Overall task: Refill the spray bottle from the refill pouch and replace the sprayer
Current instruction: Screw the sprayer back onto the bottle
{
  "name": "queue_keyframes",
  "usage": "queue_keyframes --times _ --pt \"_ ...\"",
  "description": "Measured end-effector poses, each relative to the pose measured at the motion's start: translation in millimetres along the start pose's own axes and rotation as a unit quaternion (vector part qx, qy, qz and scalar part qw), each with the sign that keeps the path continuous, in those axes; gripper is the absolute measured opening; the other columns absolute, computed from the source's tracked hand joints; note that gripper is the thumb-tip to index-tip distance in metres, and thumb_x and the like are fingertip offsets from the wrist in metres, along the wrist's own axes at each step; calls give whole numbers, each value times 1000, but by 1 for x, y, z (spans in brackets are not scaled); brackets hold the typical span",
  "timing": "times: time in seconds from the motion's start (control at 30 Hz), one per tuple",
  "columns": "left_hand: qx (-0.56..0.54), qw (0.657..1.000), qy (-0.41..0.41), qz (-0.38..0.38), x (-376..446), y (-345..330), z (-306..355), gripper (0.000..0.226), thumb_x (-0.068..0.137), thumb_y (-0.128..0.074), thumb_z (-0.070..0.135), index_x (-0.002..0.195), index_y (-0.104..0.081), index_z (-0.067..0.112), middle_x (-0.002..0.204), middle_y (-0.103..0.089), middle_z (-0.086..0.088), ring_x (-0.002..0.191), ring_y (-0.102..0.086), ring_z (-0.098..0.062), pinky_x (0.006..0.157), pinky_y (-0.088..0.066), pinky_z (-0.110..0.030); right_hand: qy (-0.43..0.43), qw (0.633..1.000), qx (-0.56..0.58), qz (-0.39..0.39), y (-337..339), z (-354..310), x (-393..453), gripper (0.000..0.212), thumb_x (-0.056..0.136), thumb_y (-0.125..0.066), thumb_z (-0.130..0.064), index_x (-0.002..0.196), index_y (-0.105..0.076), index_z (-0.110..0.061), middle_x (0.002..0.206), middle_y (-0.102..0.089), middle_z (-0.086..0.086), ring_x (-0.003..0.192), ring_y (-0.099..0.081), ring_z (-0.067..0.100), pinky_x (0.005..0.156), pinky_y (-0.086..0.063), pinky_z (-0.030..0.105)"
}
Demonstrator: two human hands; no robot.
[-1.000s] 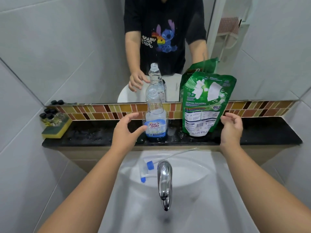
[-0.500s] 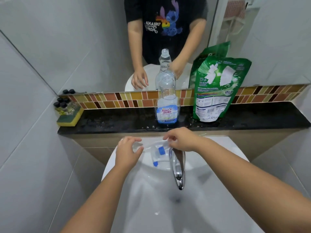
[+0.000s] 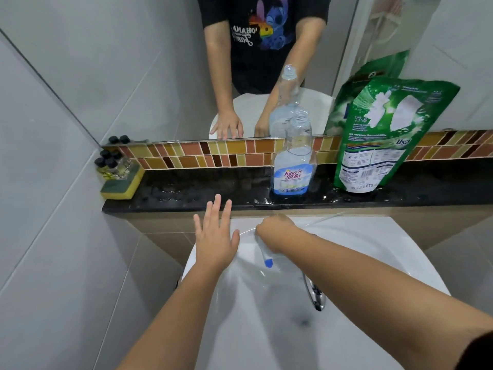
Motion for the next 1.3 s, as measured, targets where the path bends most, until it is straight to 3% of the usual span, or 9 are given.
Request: queue_keyframes --times 0.23,0.47,0.63,0.73,0.83,0.93,1.07,1.17,1.3 --pt "-16 1000 -3 -11 0 -1 1 80 94 -52 39 154 1 29 162 9 0 147 11 -23 116 2 -50 8 997 70 -36 -5 -7 -6 56 85 -66 -16 134 -38 -21 113 -56 14 93 -49 28 72 -37 35" --pt "-17 1000 5 -14 -1 0 2 83 92 -55 29 154 0 29 162 9 1 147 10 -24 117 0 -46 8 996 44 -80 -17 -4 -8 41 98 -45 -29 137 -38 -24 132 -44 18 121 -40 35 87 -35 35" --pt "-5 1000 -5 -14 1 4 1 77 93 -50 21 154 -4 28 162 5 1 147 6 -22 116 -1 -45 28 996 73 37 12 -2 -20 60 83 -70 -23 132 -35 -29 122 -53 14 111 -46 32 85 -45 37" --pt "-17 1000 -18 -16 6 9 -1 72 94 -49 20 154 -11 29 162 -2 3 147 0 -20 117 -4 -44 34 977 149 150 46 4 -42 67 79 -70 -8 131 -35 -31 125 -51 9 113 -43 29 86 -42 37" --pt "-84 996 -11 -28 11 15 -7 65 94 -52 22 152 -23 30 161 -12 6 146 -8 -18 116 -10 -42 29 936 238 258 77 20 -81 67 79 -67 -5 129 -35 -36 119 -52 1 108 -46 24 83 -40 32" --pt "-149 987 27 -56 18 20 -14 59 93 -55 29 148 -35 32 158 -22 9 143 -19 -17 116 -18 -44 21 869 355 343 109 48 -136 64 77 -71 -11 125 -39 -40 117 -54 -5 107 -47 16 89 -42 30" --pt "-179 978 41 -101 30 34 -9 51 90 -57 36 140 -46 33 153 -32 7 134 -35 -20 109 -30 -50 -3 781 425 457 151 94 -214 65 74 -76 -13 121 -42 -42 96 -50 -22 85 -49 -7 72 -39 10" --pt "-244 962 46 -112 43 54 6 51 90 -60 38 139 -47 32 149 -38 4 130 -42 -21 105 -36 -49 -25 731 440 520 180 129 -266 67 70 -81 -22 119 -41 -44 89 -57 -12 78 -54 0 69 -46 14" --pt "-360 927 27 -101 69 91 43 57 86 -69 36 138 -47 34 145 -44 7 127 -44 -16 95 -41 -32 -22 636 490 595 224 180 -320 66 63 -85 -27 110 -43 -46 82 -59 -5 65 -50 8 61 -46 19"
Point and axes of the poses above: each hand's wrist, its own x-axis towards the middle knuckle, its own y-axis out of the back of the hand, z = x × y, the point moved 10 cm from there along x, towards the middle knuckle
